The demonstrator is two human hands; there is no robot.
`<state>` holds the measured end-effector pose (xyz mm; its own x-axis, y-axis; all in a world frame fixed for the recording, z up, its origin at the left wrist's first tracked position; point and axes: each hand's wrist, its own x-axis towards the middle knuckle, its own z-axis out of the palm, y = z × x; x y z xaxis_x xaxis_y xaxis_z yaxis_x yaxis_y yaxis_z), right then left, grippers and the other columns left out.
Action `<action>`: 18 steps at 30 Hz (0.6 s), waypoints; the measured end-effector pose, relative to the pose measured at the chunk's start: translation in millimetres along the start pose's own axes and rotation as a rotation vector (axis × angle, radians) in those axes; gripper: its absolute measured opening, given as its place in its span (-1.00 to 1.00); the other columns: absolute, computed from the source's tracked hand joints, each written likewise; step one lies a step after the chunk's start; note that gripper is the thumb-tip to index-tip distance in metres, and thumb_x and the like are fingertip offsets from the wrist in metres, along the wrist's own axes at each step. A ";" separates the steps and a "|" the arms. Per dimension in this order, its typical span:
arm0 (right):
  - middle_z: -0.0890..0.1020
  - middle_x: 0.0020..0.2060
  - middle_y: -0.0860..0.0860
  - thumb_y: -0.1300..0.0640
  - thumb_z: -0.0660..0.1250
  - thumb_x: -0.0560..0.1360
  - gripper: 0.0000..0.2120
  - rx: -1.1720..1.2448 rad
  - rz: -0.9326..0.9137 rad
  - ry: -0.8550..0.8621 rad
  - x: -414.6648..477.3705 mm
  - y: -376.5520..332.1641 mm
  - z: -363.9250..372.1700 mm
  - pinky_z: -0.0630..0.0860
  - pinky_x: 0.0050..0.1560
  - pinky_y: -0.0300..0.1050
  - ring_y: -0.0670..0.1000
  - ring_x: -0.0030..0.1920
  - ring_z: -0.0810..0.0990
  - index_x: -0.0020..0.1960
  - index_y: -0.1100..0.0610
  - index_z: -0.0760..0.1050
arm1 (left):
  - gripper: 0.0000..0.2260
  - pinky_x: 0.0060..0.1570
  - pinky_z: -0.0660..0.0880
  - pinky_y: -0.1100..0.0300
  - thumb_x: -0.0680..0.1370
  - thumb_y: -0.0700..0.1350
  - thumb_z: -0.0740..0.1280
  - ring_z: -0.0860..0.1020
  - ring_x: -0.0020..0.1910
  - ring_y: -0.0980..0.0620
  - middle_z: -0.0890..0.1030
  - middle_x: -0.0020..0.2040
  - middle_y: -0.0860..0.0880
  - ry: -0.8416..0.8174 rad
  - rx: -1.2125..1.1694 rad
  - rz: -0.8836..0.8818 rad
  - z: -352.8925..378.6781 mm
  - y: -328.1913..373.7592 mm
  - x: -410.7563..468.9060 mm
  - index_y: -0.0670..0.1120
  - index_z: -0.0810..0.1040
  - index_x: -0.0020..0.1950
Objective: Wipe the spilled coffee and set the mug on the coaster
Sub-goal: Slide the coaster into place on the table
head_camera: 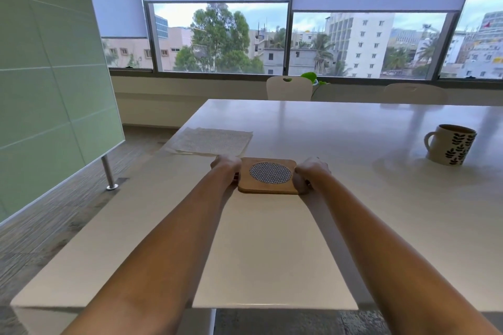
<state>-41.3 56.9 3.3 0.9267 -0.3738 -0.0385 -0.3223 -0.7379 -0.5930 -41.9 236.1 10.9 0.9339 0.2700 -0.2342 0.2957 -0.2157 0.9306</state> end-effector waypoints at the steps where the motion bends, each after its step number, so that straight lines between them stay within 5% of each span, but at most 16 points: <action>1: 0.56 0.19 0.16 0.20 0.32 0.39 -0.79 -0.002 -0.004 -0.002 -0.4 -1.2 0.6 0.48 0.12 -0.17 0.07 0.21 0.55 0.01 0.23 0.57 | -0.77 -0.26 0.53 0.10 0.48 -0.39 0.20 0.51 -0.12 -0.06 0.53 -0.10 -0.21 0.013 0.016 -0.007 -0.6 -0.5 2.0 -0.32 0.52 0.10; 4: 0.55 0.22 0.19 0.18 0.34 0.39 -0.81 0.013 0.004 -0.020 0.8 -5.2 2.2 0.48 0.10 -0.15 0.10 0.22 0.55 -0.02 0.22 0.58 | -0.80 -0.10 0.57 0.03 0.44 -0.40 0.27 0.54 -0.10 -0.09 0.58 0.02 -0.26 0.010 0.030 0.006 -3.5 -0.9 4.9 -0.31 0.51 0.06; 7: 0.56 0.22 0.18 0.15 0.37 0.40 -0.64 0.076 0.042 0.001 1.8 -7.7 5.3 0.45 0.01 -0.16 0.11 0.23 0.54 0.17 0.24 0.54 | -0.83 -0.44 0.52 0.16 0.46 -0.43 0.27 0.55 -0.22 -0.09 0.55 -0.13 -0.22 -0.033 -0.017 0.018 -5.7 -3.8 6.8 -0.30 0.52 0.02; 10: 0.50 0.27 0.22 0.24 0.30 0.49 -0.74 0.189 0.053 -0.050 4.3 -10.7 10.8 0.45 -0.28 -0.33 0.08 0.22 0.52 0.16 0.28 0.51 | -0.89 -0.66 0.45 0.25 0.46 -0.42 0.30 0.54 -0.32 -0.09 0.54 -0.24 -0.20 -0.074 -0.068 -0.005 -8.0 -4.0 6.7 -0.31 0.56 -0.05; 12: 0.41 0.33 0.28 0.30 0.17 0.56 -0.93 0.271 0.008 -0.061 7.7 -11.9 14.9 0.37 -0.50 -0.45 -0.12 -0.03 0.55 0.00 0.29 0.40 | -0.94 -0.64 0.46 0.24 0.48 -0.39 0.32 0.50 -0.41 -0.05 0.51 -0.33 -0.17 -0.096 -0.104 -0.019 -10.2 -3.2 5.6 -0.30 0.53 -0.19; 14: 0.48 0.23 0.25 0.23 0.22 0.53 -0.89 0.354 0.093 -0.032 6.0 -11.0 16.2 0.42 -0.24 -0.34 -0.12 -0.06 0.56 -0.10 0.29 0.43 | -0.85 -0.59 0.48 0.23 0.50 -0.38 0.30 0.49 -0.47 -0.02 0.52 -0.42 -0.15 -0.130 -0.149 -0.011 -11.8 -3.1 7.8 -0.25 0.48 -0.27; 18: 0.55 0.14 0.21 0.14 0.27 0.47 -0.60 0.452 0.128 0.057 4.6 -6.7 17.1 0.45 -0.04 -0.09 0.14 0.11 0.54 0.25 0.31 0.44 | -0.76 -0.71 0.41 0.35 0.50 -0.40 0.26 0.49 -0.55 0.02 0.48 -0.68 -0.06 -0.159 -0.175 0.007 -13.7 0.0 6.7 -0.23 0.42 -0.36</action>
<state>-31.5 69.8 -6.7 0.8689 -0.4854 -0.0970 -0.3046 -0.3699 -0.8777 -38.4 250.8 13.2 0.9598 0.1145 -0.2562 0.2628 -0.0470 0.9637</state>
